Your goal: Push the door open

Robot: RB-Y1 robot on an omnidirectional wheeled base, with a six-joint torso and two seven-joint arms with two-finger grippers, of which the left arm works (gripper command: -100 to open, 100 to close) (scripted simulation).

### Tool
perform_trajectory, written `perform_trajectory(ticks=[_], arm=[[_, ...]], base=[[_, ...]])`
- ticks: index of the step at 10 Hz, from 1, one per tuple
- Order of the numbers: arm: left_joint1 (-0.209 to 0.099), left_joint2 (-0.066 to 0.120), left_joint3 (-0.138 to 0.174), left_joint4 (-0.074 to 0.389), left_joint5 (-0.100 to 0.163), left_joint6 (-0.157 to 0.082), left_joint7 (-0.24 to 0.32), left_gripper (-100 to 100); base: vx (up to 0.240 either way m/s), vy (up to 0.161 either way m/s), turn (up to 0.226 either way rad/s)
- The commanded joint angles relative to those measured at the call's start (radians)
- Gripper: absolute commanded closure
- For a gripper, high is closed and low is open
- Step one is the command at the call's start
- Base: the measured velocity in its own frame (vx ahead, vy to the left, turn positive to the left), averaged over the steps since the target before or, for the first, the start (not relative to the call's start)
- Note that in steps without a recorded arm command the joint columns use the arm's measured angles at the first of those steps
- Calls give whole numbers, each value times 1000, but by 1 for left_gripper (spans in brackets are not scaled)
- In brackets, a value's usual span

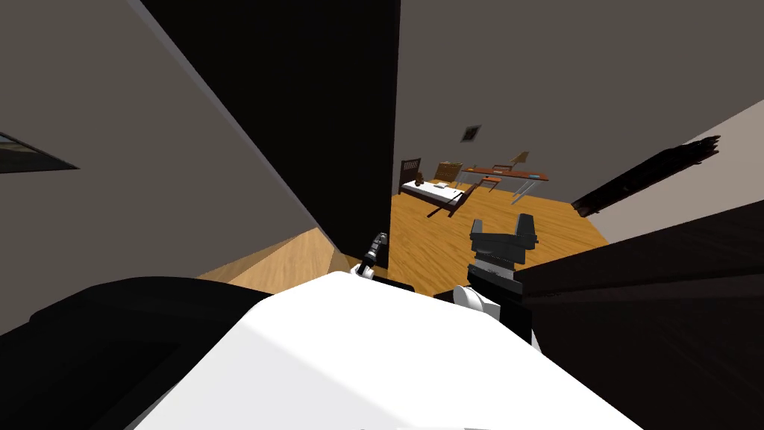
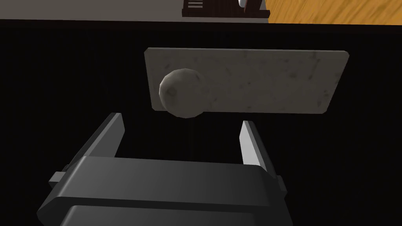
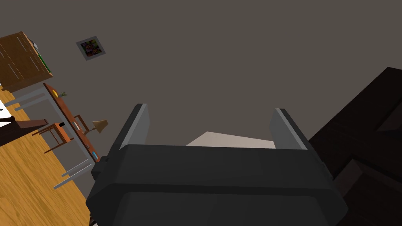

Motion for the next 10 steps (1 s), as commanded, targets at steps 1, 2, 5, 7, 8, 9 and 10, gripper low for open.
perform_trajectory(ticks=[1,2,5,7,8,9,10], arm=[[1,-27,3,1,1,-5,-4,-100],[-1,-15,2,-1,1,-1,-2,-100],[-1,-15,2,-1,1,-1,-2,100],[-1,-15,2,-1,1,-1,-2,100],[-1,-15,2,-1,1,-1,-2,100],[-10,0,-8,12,12,-1,-4,100],[-15,7,-14,18,18,-2,-5,100]], base=[[184,-42,-23],[68,-18,15],[-19,5,-8],[-9,1,1],[0,0,0],[85,-6,189],[159,-29,213]])
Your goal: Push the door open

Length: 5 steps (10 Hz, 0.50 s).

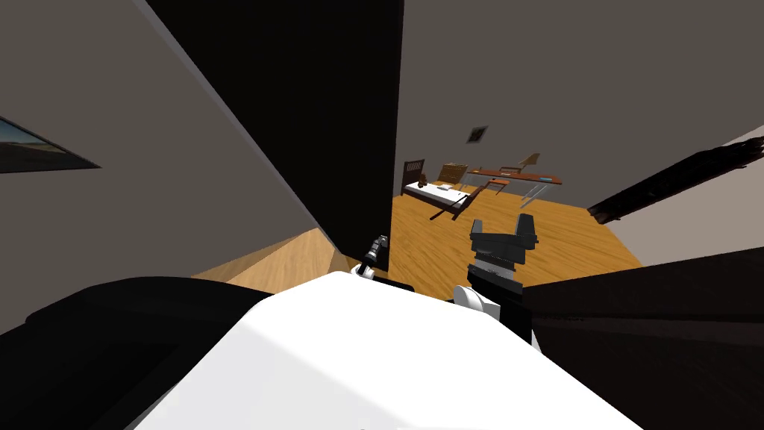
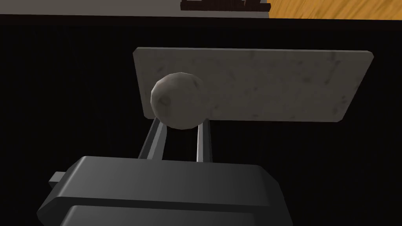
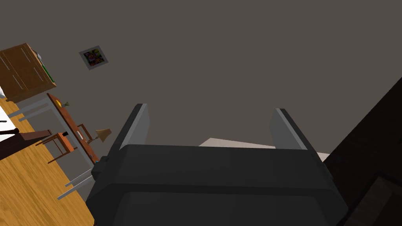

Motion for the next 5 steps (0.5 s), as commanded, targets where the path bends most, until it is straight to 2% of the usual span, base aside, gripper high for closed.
perform_trajectory(ticks=[1,2,3,5], arm=[[-13,14,-7,7,12,-6,-3,100],[1,26,-8,-1,-16,3,15,-100],[3,28,-8,-5,-21,4,18,-100],[16,31,-11,-28,-51,15,40,-100]], base=[[188,-4,227],[-4,69,220],[-120,89,82],[-143,95,110]])
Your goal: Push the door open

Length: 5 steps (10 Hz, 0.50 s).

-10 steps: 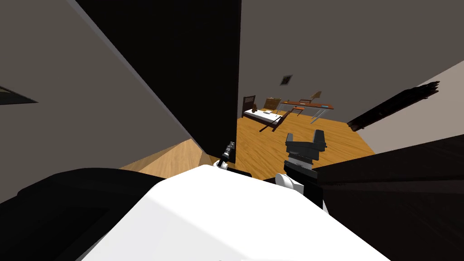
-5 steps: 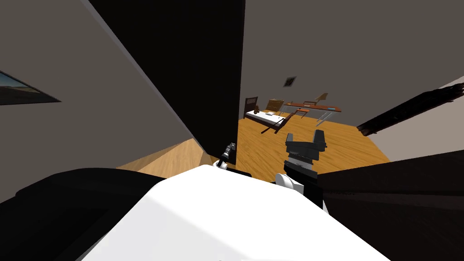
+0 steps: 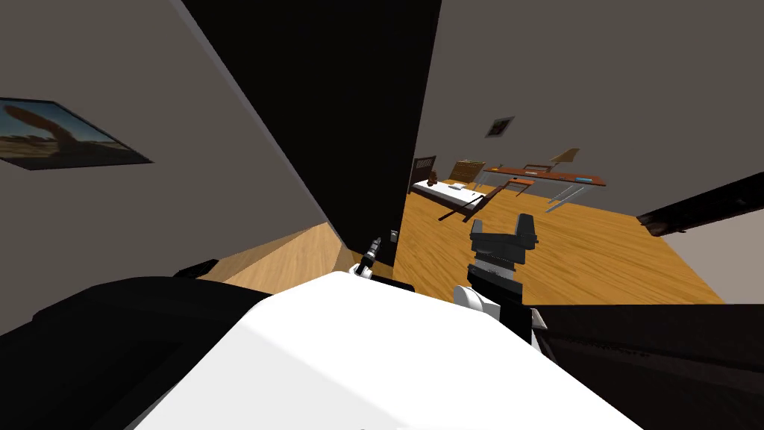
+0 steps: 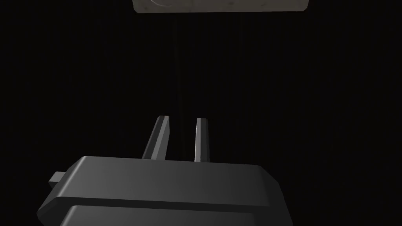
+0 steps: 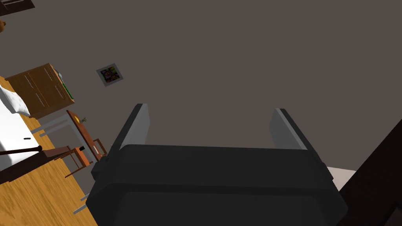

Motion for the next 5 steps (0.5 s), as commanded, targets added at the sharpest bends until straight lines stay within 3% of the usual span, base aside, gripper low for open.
perform_trajectory(ticks=[1,3,5], arm=[[8,-6,-2,-15,-26,8,20,-100],[21,-33,-4,-37,-55,19,42,-100],[27,-54,-5,-48,-69,24,52,-100]], base=[[-160,79,183],[-203,23,150],[-153,-97,72]])
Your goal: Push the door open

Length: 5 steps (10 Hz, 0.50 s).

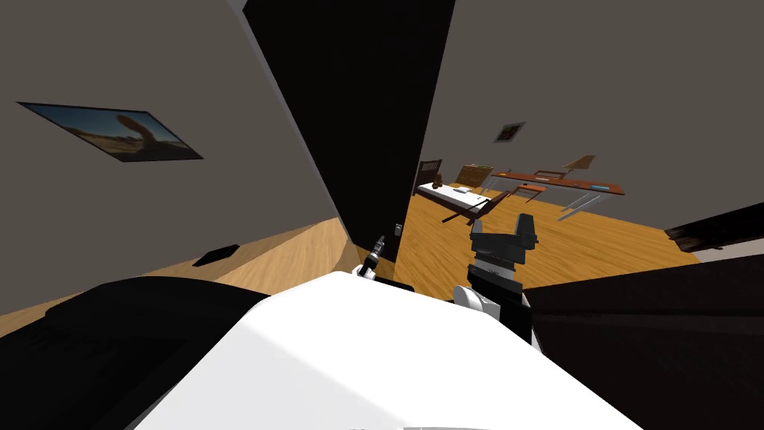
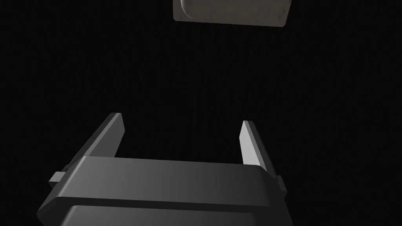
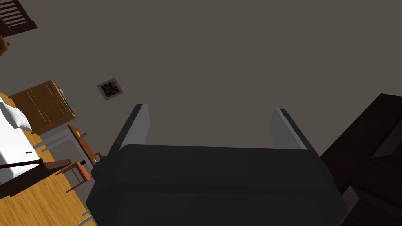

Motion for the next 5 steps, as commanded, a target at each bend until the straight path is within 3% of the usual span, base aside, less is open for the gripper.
perform_trajectory(ticks=[1,2,3,5], arm=[[1,-19,0,-4,-9,3,5,-100],[2,-25,0,-6,-12,4,7,-100],[1,-19,0,-5,-10,3,6,-100],[5,-4,-4,-9,-4,4,1,-100]], base=[[-108,-160,49],[-101,-176,25],[-46,-82,12],[79,89,-7]])
